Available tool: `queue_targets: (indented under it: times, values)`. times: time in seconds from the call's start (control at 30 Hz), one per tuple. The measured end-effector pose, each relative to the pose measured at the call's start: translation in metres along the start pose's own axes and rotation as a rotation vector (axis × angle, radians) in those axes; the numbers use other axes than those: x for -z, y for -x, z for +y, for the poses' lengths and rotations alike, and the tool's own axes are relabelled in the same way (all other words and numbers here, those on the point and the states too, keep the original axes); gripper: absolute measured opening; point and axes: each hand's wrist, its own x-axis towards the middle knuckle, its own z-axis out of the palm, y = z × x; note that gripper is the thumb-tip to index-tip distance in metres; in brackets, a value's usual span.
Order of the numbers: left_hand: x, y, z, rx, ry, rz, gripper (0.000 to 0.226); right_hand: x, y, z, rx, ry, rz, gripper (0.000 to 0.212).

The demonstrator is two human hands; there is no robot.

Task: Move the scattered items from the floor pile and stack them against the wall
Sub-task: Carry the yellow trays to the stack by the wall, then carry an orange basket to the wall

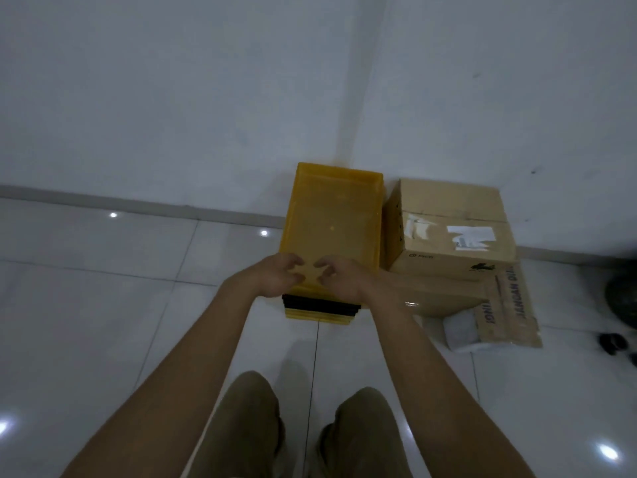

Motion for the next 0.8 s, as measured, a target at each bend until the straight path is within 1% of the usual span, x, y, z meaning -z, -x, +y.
queue_targets:
  times: [0.1, 0.2, 0.33, 0.43, 0.53, 0.6, 0.67, 0.8]
  values:
    - [0.022, 0.076, 0.03, -0.012, 0.067, 0.105, 0.049, 0.021, 0.059, -0.042, -0.007, -0.006, -0.012, 0.042]
    - [0.034, 0.152, 0.047, 0.007, 0.129, 0.138, 0.046, 0.033, 0.114, -0.078, -0.024, 0.01, -0.051, 0.044]
    - [0.031, 0.236, 0.053, 0.083, 0.207, 0.189, 0.044, 0.029, 0.174, -0.114, 0.008, 0.071, -0.098, 0.042]
    - [0.017, 0.272, 0.053, 0.148, 0.239, 0.232, 0.045, 0.012, 0.201, -0.128, 0.073, 0.116, -0.182, 0.043]
    - [-0.011, 0.305, 0.054, 0.222, 0.274, 0.302, 0.047, -0.013, 0.225, -0.135, 0.176, 0.254, -0.3, 0.041]
    - [-0.04, 0.331, 0.058, 0.263, 0.327, 0.391, 0.045, -0.027, 0.244, -0.134, 0.233, 0.354, -0.387, 0.042]
    - [-0.073, 0.359, 0.058, 0.299, 0.388, 0.489, 0.042, -0.038, 0.261, -0.131, 0.294, 0.427, -0.439, 0.042]
    - [-0.141, 0.421, 0.048, 0.454, 0.491, 0.671, 0.038, -0.059, 0.298, -0.124, 0.403, 0.502, -0.534, 0.042]
